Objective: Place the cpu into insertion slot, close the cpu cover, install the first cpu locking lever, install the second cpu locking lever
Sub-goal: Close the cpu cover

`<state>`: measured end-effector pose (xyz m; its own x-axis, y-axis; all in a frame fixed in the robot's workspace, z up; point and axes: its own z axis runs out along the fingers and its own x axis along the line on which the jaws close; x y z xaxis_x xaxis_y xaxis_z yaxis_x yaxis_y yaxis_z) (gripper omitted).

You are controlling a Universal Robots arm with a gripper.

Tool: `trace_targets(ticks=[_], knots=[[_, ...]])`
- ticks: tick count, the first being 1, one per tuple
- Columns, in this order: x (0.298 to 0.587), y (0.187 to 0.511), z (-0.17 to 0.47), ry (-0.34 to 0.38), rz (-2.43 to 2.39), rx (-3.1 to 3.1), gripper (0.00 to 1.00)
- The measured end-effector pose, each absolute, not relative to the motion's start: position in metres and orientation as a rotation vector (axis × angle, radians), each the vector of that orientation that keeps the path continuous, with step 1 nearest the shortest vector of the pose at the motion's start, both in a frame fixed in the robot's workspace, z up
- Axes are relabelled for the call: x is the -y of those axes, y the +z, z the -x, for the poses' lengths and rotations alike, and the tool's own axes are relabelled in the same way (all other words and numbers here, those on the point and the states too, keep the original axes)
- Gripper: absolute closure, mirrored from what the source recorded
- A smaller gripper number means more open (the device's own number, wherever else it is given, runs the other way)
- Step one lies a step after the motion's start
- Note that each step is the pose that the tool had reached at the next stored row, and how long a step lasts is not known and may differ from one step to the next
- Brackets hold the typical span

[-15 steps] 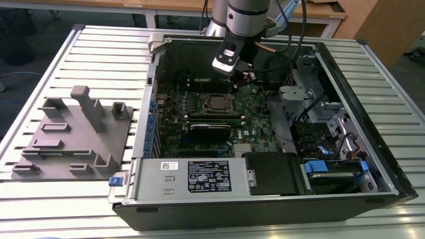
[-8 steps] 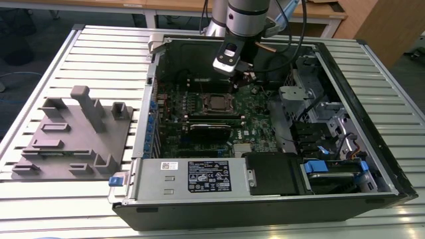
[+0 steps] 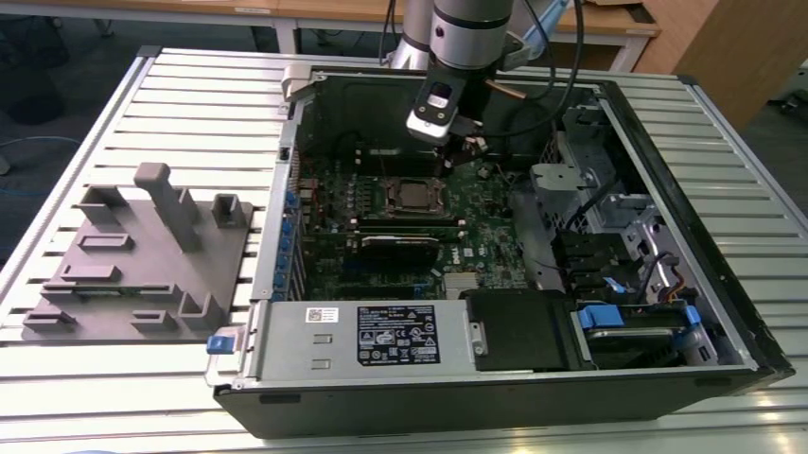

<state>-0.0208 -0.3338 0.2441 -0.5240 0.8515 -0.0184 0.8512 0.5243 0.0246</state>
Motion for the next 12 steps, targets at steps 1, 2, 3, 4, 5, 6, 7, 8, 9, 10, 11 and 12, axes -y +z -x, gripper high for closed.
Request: trace_targets(ticks=[1,2,3,4,5,6,7,8,9,10,11,12], knots=[[0.3338,0.2441,0.0208,0.02,-1.514,-2.721,0.9],[0.3339,0.2441,0.0208,0.02,-1.51,-2.723,0.9],[0.3339,0.2441,0.0208,0.02,-1.506,-2.725,0.9],[0.3339,0.2441,0.0208,0.02,-1.502,-2.727,0.9],[0.3339,0.2441,0.0208,0.02,-1.498,-2.73,0.9],[0.3339,0.2441,0.0208,0.02,-1.494,-2.732,0.9],[0.3339,0.2441,0.0208,0.02,-1.49,-2.734,0.9],[0.3339,0.2441,0.0208,0.02,-1.486,-2.736,0.9],[0.3339,0.2441,0.0208,0.02,-1.482,-2.739,0.9],[0.3339,0.2441,0.0208,0.02,-1.477,-2.741,0.9],[0.3339,0.2441,0.0208,0.02,-1.472,-2.744,0.9],[0.3339,0.244,0.0208,0.021,-1.467,-2.746,0.9]])
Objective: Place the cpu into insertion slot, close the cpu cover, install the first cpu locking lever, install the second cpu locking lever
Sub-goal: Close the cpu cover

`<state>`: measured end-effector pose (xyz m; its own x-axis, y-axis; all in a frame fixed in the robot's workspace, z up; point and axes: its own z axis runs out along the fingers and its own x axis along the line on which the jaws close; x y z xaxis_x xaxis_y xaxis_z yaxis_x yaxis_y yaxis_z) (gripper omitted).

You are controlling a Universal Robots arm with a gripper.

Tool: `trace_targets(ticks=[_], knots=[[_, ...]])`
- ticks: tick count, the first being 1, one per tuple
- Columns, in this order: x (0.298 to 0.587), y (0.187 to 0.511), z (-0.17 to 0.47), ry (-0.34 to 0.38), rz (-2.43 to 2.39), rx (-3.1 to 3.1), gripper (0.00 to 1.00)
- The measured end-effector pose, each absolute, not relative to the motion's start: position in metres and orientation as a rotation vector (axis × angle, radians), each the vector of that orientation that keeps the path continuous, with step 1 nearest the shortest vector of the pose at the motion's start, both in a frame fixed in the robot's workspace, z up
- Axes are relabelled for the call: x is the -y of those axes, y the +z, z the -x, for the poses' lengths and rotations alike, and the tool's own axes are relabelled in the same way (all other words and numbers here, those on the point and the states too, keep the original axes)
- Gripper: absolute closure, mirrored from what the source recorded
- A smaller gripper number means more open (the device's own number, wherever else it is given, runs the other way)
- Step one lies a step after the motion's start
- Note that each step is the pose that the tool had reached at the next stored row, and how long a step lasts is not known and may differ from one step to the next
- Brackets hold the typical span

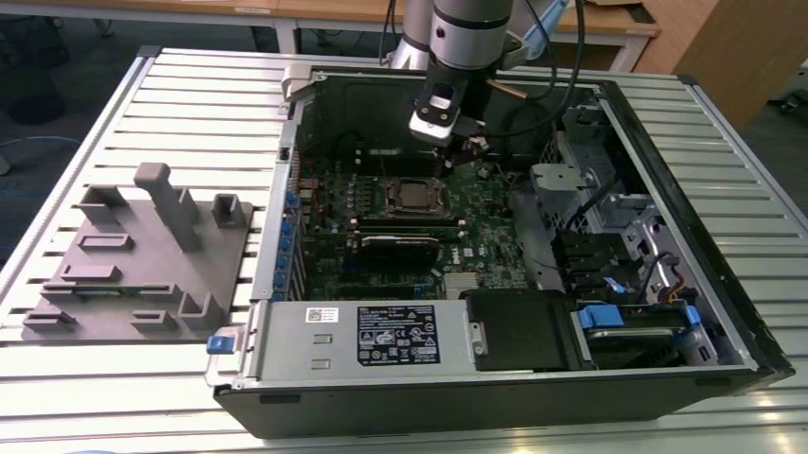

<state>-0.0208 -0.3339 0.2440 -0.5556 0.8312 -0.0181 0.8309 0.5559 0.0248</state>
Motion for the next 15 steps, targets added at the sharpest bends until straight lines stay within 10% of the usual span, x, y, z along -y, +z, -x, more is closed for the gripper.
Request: trace_targets(ticks=[15], knots=[[0.3339,0.2438,0.0209,0.022,-1.386,-2.789,0.9]])
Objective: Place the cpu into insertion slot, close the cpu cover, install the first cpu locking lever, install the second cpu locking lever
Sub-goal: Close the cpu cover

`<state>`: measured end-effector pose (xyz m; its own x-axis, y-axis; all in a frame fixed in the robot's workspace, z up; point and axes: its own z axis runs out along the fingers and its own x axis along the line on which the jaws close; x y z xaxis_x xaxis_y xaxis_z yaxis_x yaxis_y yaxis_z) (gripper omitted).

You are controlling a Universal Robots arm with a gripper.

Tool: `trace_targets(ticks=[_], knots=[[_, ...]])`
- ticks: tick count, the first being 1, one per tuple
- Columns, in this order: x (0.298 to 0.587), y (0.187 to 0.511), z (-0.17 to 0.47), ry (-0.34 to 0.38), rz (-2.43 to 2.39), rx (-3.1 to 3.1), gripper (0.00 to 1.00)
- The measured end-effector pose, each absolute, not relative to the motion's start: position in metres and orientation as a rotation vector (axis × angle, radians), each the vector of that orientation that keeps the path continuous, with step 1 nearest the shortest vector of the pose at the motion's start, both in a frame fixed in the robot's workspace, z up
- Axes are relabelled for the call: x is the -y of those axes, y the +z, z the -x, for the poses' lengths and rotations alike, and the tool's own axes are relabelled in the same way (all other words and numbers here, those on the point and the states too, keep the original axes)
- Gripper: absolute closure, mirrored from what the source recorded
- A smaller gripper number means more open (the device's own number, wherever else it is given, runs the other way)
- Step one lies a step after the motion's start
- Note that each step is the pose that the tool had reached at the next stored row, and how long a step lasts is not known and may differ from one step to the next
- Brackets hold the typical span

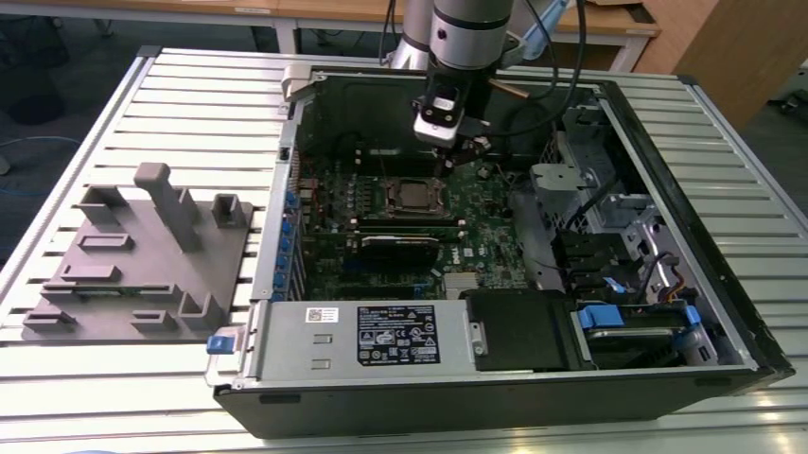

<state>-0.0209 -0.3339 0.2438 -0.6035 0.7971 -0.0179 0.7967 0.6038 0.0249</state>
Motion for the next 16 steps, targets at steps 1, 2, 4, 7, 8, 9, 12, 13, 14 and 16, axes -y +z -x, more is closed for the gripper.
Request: trace_targets(ticks=[1,2,4,7,8,9,12,13,14,16], knots=[[0.3339,0.2437,0.0209,0.023,-1.381,-2.792,0.9],[0.3339,0.2437,0.0209,0.023,-1.376,-2.794,0.9],[0.3339,0.2437,0.0209,0.023,-1.365,-2.799,0.9],[0.3339,0.2437,0.021,0.024,-1.349,-2.807,0.9],[0.3339,0.2437,0.021,0.024,-1.344,-2.81,0.9],[0.3339,0.2437,0.021,0.025,-1.339,-2.813,0.9],[0.3339,0.2436,0.021,0.025,-1.324,-2.82,0.9],[0.3339,0.2436,0.021,0.026,-1.318,-2.823,0.9],[0.3339,0.2436,0.0211,0.026,-1.312,-2.826,0.9],[0.3339,0.2436,0.0211,0.026,-1.302,-2.831,0.9]])
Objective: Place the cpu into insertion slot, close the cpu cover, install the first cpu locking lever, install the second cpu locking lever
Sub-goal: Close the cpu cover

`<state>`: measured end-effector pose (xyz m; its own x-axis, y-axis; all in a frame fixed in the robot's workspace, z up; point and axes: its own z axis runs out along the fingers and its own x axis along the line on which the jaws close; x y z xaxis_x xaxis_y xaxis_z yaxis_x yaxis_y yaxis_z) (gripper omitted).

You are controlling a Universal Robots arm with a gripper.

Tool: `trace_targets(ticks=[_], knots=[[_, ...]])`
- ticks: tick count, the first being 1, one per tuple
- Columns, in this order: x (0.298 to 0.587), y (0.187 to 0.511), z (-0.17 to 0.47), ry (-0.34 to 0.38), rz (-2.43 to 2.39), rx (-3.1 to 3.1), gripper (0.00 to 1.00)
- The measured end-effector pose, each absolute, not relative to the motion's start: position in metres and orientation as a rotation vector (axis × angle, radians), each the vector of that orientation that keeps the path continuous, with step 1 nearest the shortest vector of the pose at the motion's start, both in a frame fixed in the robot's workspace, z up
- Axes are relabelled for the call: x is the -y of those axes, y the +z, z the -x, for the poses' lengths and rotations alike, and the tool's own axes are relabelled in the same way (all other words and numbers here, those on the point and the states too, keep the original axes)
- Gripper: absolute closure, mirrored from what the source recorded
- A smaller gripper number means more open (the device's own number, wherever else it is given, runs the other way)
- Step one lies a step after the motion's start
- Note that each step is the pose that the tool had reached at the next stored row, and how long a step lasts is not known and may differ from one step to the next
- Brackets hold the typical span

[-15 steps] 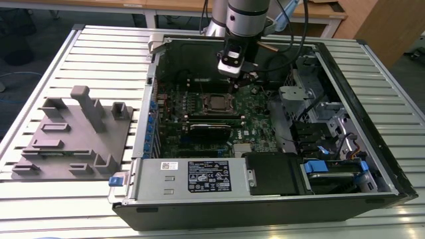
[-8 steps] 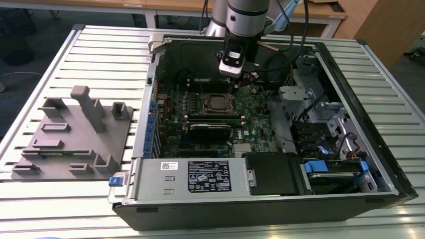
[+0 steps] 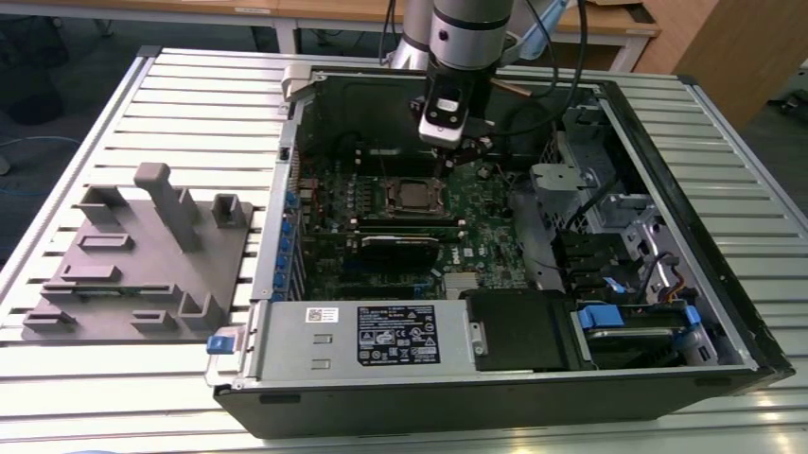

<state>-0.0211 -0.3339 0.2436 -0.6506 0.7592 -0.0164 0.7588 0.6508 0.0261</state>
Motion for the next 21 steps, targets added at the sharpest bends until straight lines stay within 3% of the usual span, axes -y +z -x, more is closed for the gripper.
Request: trace_targets(ticks=[21], knots=[[0.3339,0.2434,0.0214,0.031,-1.191,-2.881,0.9]])
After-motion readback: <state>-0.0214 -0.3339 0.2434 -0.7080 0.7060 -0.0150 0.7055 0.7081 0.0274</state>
